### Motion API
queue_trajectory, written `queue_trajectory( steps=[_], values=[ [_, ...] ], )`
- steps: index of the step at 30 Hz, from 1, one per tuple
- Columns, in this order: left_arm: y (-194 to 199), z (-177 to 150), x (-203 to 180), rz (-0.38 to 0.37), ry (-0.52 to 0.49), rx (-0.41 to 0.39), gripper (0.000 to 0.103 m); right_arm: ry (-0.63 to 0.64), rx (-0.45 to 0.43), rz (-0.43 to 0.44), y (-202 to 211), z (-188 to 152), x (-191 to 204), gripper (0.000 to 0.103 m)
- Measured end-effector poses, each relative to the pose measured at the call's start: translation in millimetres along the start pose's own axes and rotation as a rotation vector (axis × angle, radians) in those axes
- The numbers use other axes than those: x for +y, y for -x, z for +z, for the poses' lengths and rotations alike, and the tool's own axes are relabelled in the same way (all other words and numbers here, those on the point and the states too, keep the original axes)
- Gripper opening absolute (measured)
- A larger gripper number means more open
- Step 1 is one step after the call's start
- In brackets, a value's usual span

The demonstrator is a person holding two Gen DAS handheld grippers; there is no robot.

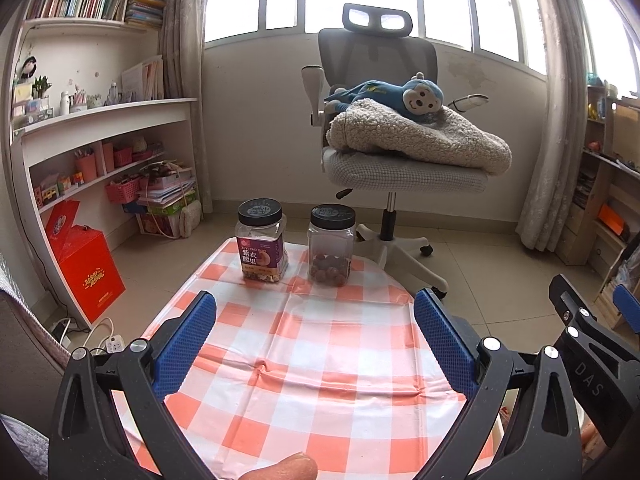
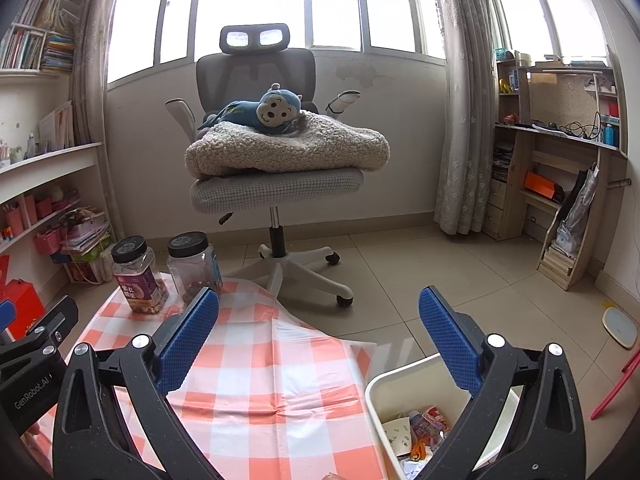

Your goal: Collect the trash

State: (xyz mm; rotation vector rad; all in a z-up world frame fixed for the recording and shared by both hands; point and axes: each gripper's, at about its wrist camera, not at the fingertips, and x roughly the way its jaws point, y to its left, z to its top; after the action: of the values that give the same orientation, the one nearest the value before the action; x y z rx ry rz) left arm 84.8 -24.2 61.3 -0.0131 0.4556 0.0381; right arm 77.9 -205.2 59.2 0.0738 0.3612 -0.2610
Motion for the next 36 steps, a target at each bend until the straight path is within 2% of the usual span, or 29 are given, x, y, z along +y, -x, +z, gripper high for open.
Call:
queue_trajectory(
  steps=[11, 36],
  values=[
    [-10.3, -1.1, 30.0, 0.022, 0.045, 0.042, 0.096, 0.041, 0.019, 0.042, -6.8, -3.4, 27.9, 0.096],
    [-7.0, -0.4, 26.1, -0.002, 0.036, 0.03, 0.096, 0.048, 0.031, 0.059, -9.8, -4.9, 37.6, 0.096]
  ],
)
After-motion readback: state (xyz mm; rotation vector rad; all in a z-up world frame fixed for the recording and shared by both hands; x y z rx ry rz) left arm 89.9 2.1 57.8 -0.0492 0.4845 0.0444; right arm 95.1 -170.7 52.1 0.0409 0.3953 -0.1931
